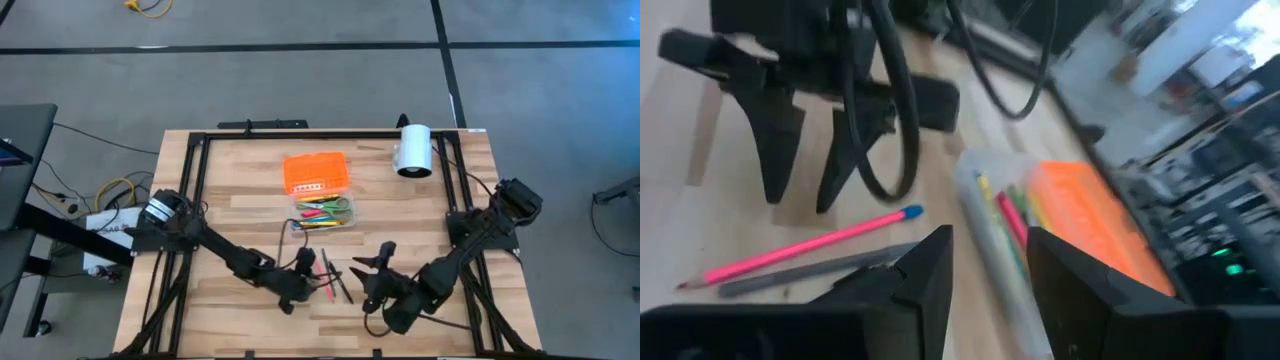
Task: Pick & place school supplies into a supply box
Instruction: Put the pink pencil into the supply box
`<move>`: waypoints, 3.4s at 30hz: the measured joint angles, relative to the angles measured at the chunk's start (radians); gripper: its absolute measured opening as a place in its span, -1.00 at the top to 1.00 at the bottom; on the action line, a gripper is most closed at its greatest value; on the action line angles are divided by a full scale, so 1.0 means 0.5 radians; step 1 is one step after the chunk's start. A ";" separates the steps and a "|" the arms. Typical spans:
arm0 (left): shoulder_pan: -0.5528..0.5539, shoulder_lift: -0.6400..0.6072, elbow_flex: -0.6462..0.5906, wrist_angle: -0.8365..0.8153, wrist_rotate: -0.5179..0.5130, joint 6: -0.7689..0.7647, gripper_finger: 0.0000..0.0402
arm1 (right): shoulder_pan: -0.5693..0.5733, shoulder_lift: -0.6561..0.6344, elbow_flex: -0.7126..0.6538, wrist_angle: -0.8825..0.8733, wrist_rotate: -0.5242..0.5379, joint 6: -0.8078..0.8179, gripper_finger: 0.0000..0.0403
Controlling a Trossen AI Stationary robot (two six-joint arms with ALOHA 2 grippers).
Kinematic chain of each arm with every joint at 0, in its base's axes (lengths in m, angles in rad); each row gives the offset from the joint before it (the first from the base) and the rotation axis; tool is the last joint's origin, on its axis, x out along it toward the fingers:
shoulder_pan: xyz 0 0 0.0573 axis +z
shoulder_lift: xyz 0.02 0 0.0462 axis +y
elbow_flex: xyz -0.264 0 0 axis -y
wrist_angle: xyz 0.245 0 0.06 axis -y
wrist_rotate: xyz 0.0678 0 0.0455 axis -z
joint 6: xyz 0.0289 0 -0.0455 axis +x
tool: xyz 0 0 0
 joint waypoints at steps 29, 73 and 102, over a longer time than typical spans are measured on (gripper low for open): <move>0.455 0.025 0.304 -0.626 0.761 0.113 0.28 | 0.121 0.000 0.001 -0.012 0.162 -0.016 0.39; 0.231 0.165 0.316 -0.856 0.508 -0.353 0.60 | 0.142 0.000 0.002 -0.009 0.200 -0.033 0.39; -0.062 0.148 0.329 -1.160 0.218 -1.082 0.67 | 0.142 0.000 0.002 -0.010 0.194 0.003 0.39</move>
